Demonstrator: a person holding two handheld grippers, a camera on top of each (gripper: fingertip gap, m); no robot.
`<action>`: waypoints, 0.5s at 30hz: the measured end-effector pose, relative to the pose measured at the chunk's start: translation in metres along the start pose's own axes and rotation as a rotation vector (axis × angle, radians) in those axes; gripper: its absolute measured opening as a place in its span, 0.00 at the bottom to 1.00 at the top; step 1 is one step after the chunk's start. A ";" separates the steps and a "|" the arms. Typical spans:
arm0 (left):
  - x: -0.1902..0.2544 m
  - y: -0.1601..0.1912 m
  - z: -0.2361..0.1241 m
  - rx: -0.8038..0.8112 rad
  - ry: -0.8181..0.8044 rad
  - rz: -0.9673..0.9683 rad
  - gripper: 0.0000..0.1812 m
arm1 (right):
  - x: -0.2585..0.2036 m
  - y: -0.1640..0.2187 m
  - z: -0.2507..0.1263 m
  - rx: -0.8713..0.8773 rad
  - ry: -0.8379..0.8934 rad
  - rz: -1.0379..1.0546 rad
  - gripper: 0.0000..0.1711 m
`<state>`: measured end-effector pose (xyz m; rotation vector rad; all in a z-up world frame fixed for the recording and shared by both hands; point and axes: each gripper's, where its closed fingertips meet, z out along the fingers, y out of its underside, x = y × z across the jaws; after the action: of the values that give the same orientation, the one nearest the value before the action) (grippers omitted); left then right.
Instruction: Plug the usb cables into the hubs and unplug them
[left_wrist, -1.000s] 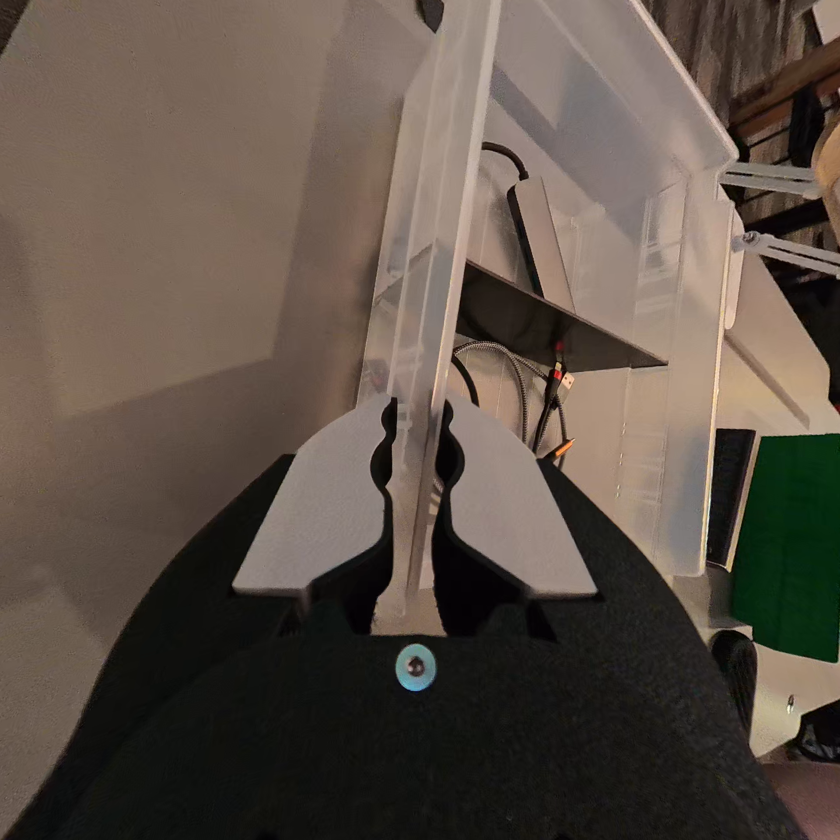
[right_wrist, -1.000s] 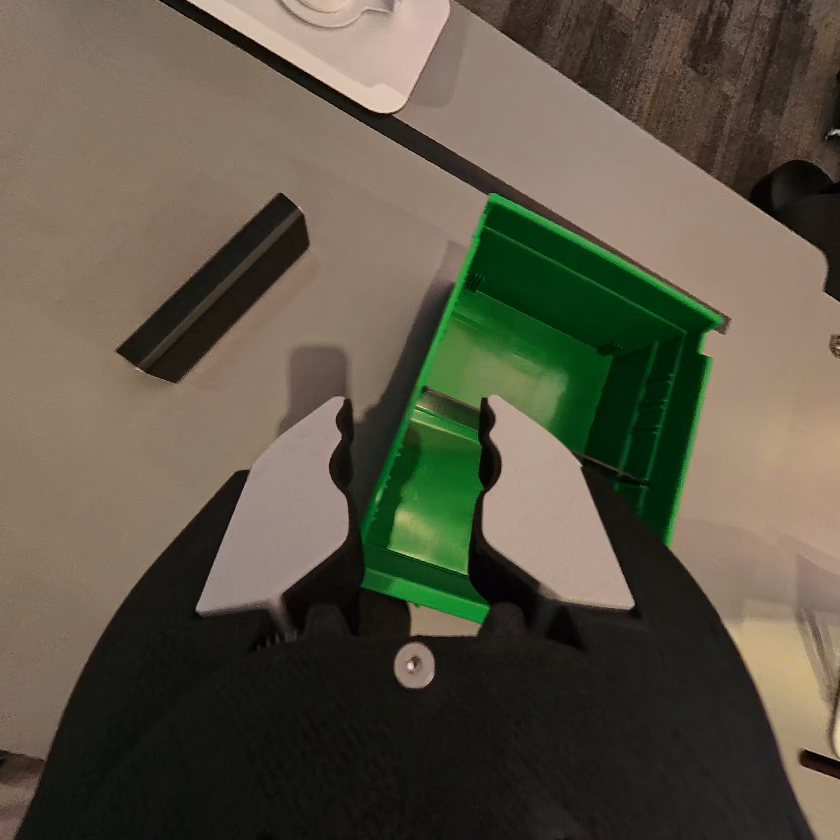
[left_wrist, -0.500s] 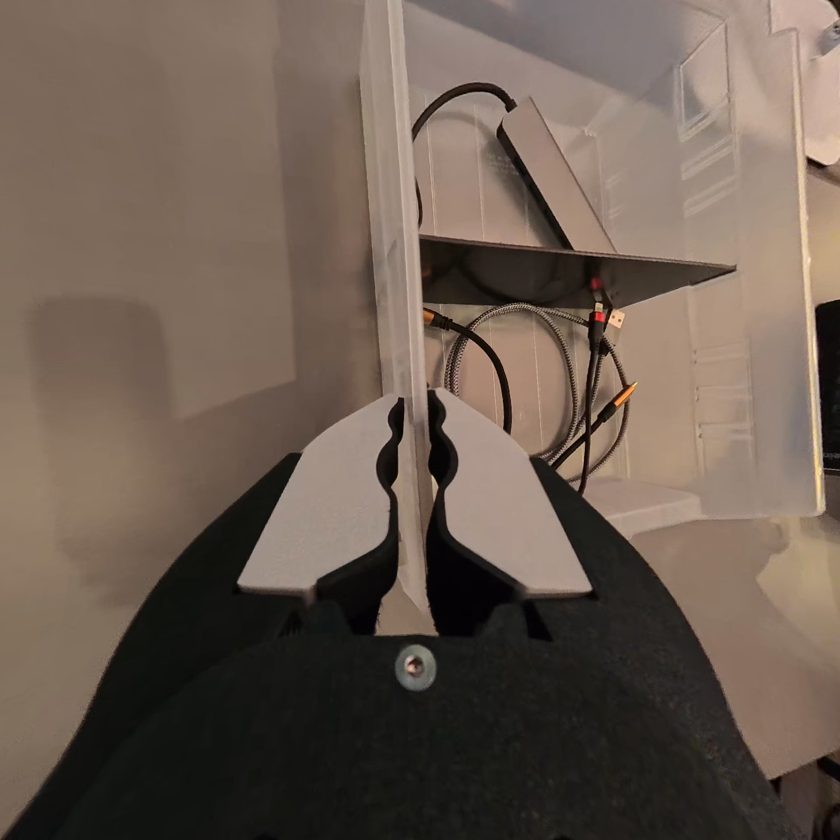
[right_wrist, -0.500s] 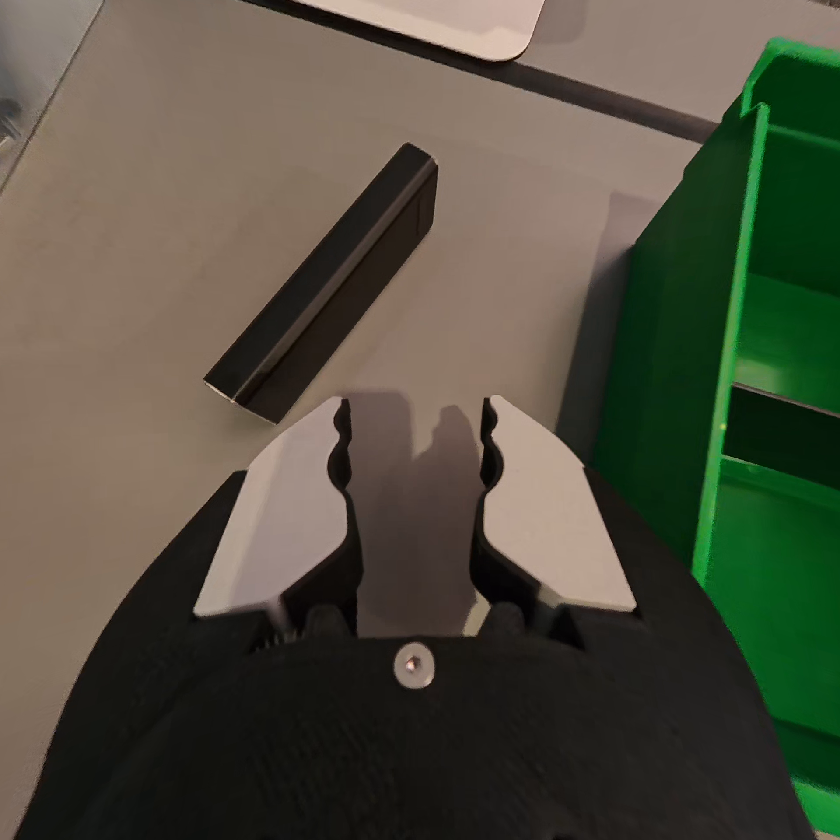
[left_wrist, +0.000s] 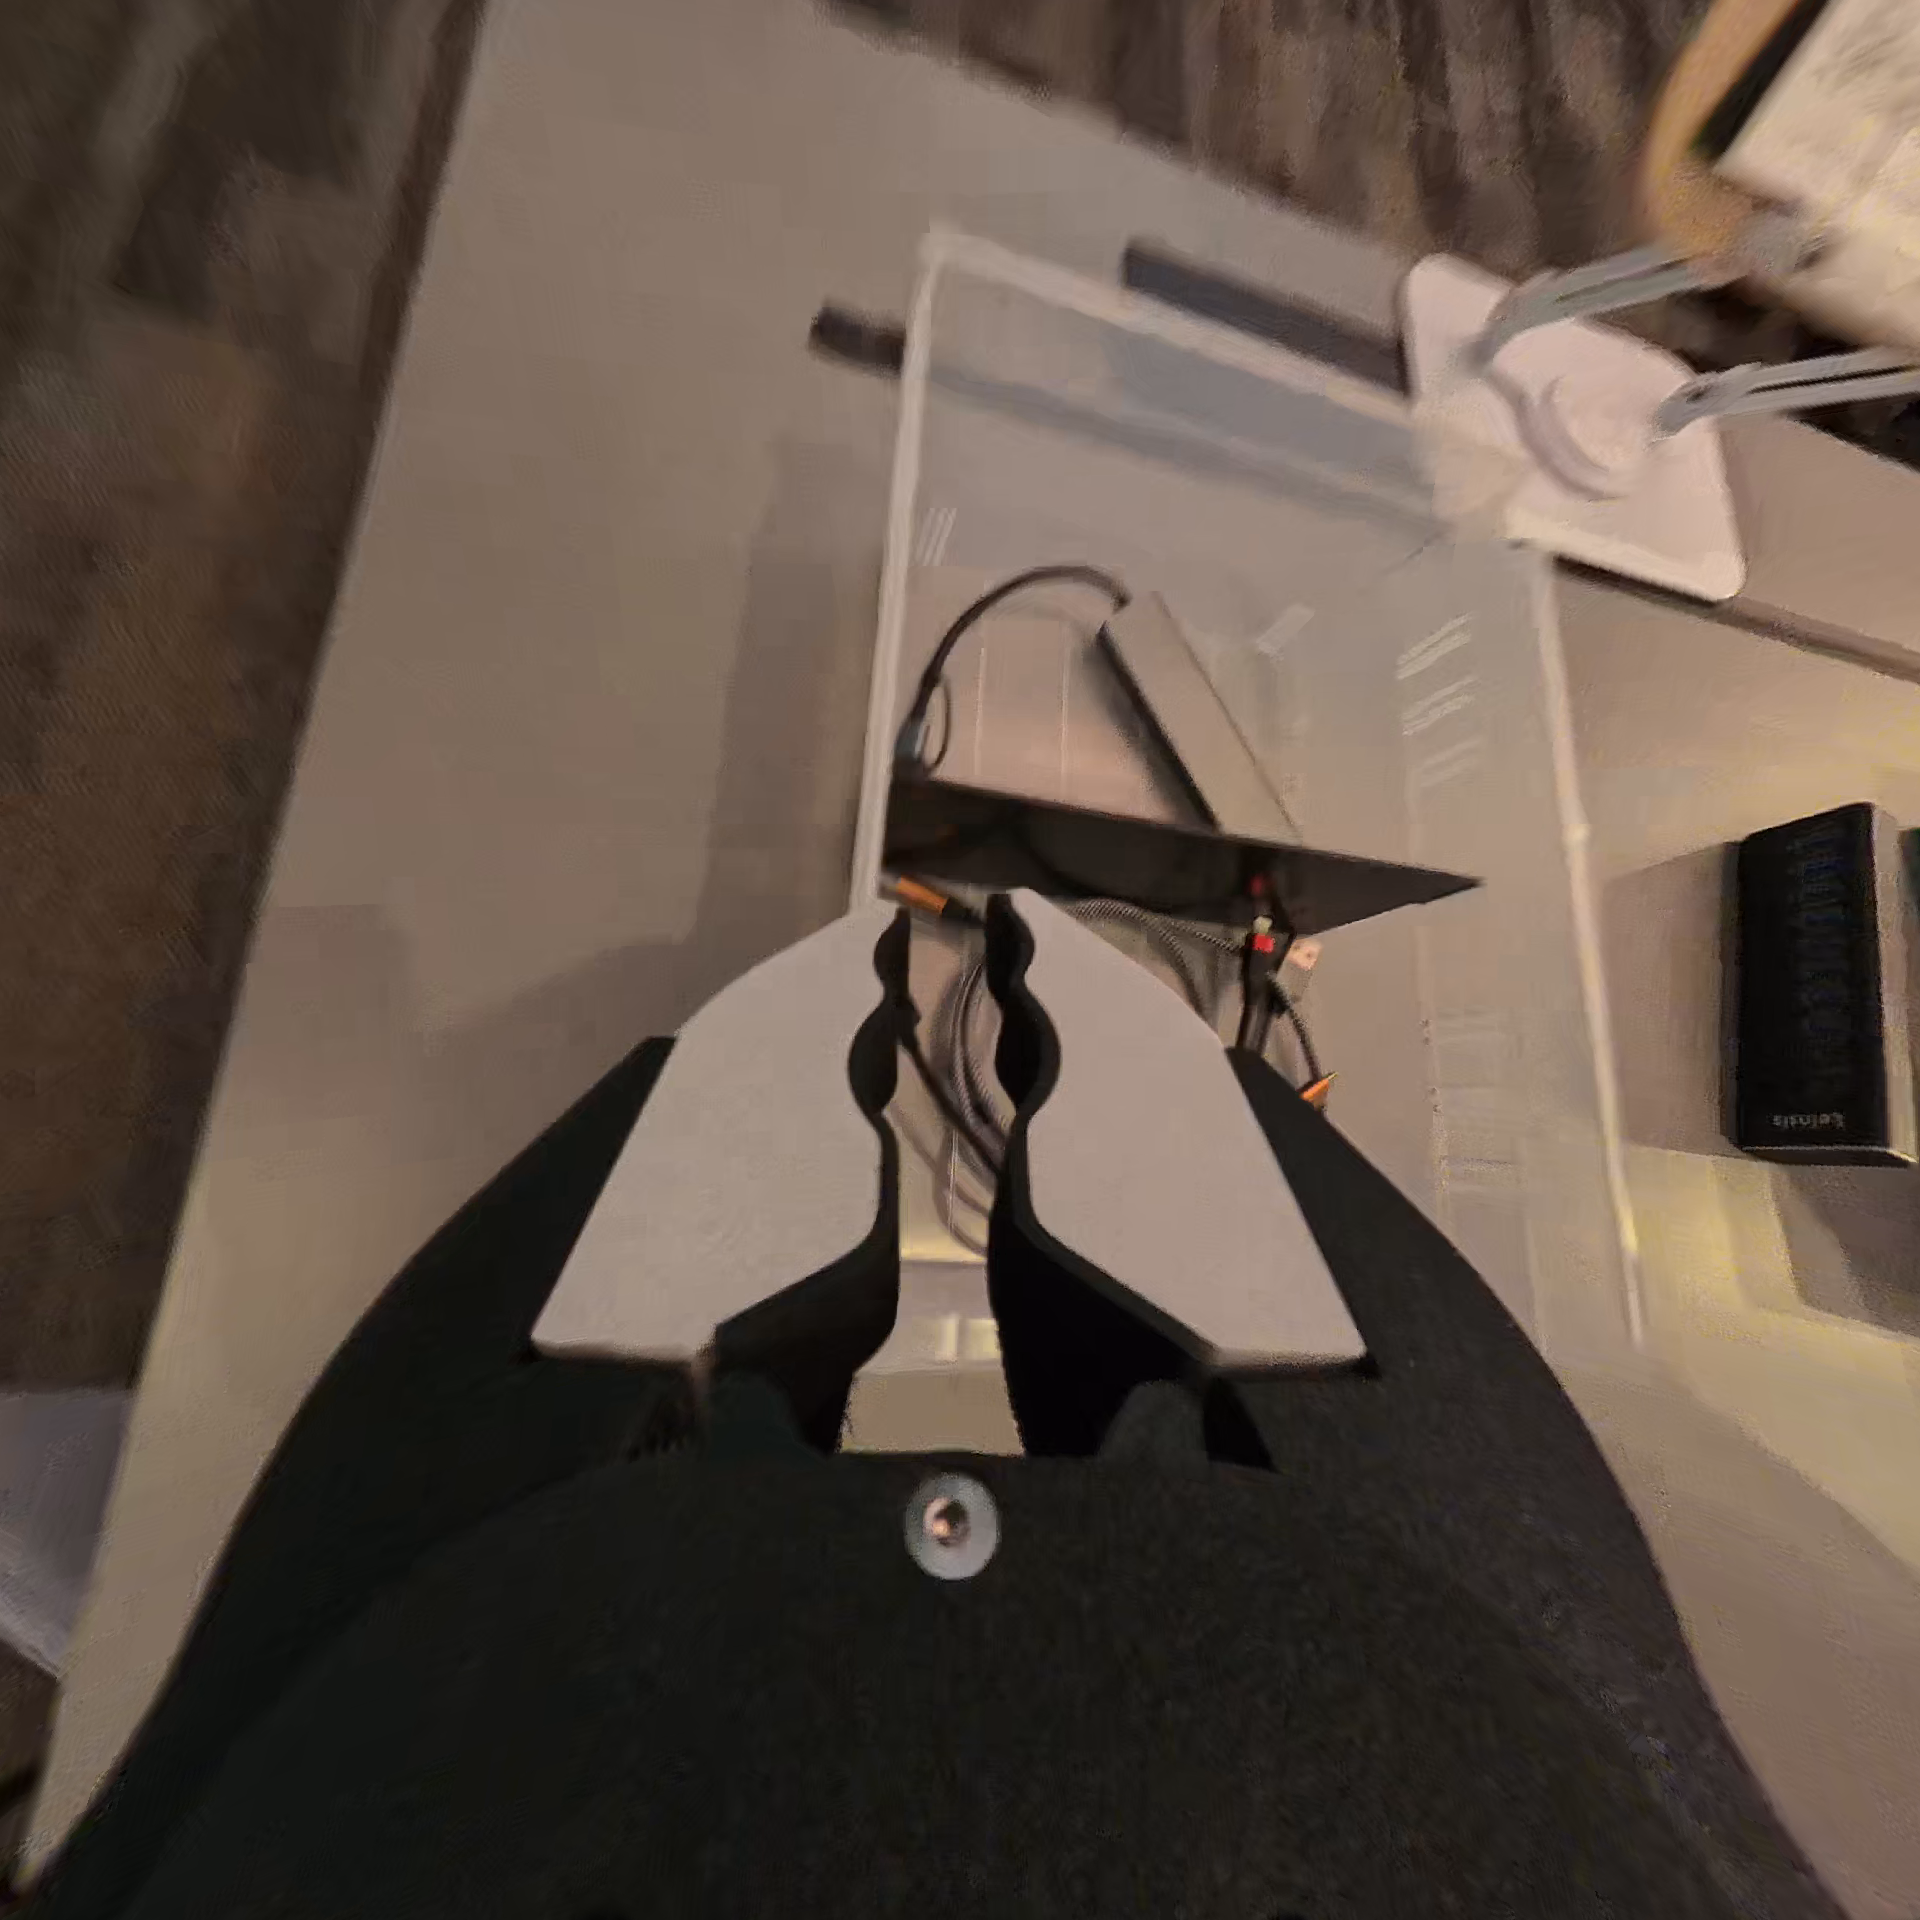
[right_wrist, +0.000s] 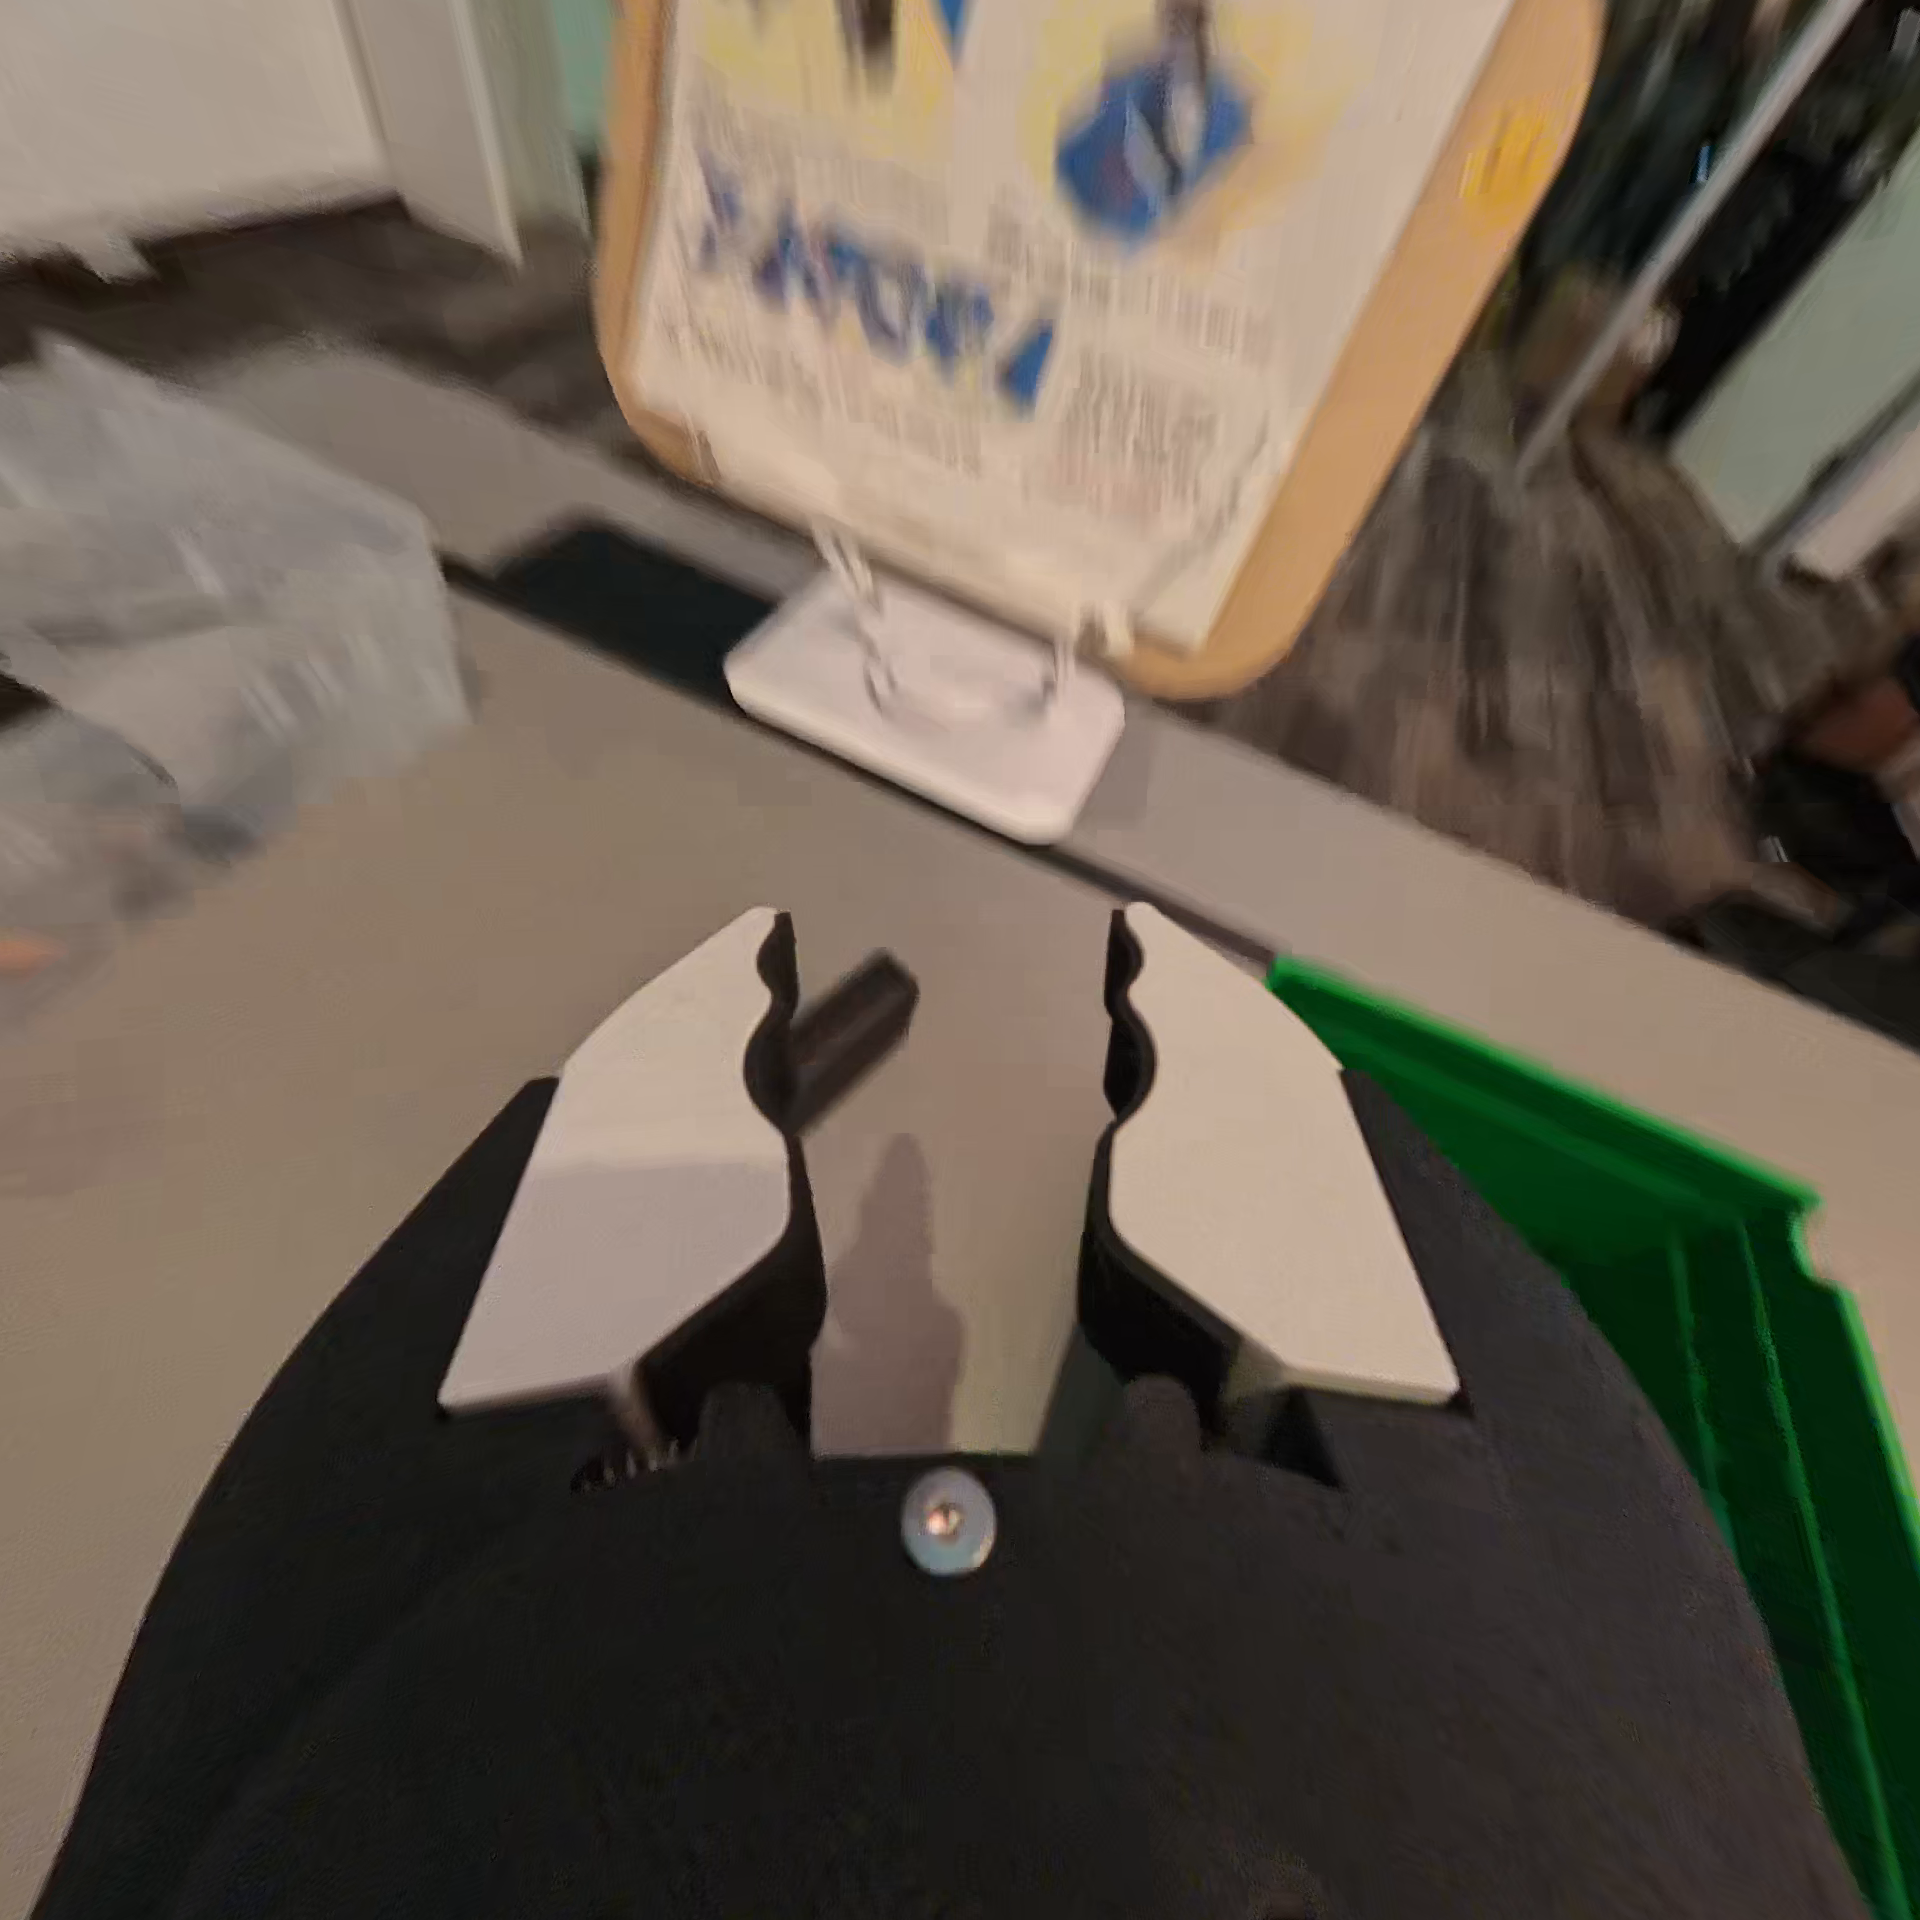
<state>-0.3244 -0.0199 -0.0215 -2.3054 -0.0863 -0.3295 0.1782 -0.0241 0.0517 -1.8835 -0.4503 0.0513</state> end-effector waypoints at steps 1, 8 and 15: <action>0.010 -0.012 -0.012 0.062 0.009 0.049 0.08 | 0.001 -0.022 -0.006 0.090 -0.029 0.010 0.35; 0.116 -0.006 -0.019 0.151 0.356 0.352 0.29 | 0.011 -0.066 -0.019 0.271 -0.149 -0.026 0.42; 0.131 0.070 0.045 -0.403 0.463 0.398 0.14 | 0.030 -0.037 -0.001 0.169 -0.135 -0.051 0.43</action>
<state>-0.1773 -0.0411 -0.0663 -2.4967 0.7178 -0.7104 0.1955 -0.0046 0.0910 -1.7082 -0.5680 0.1782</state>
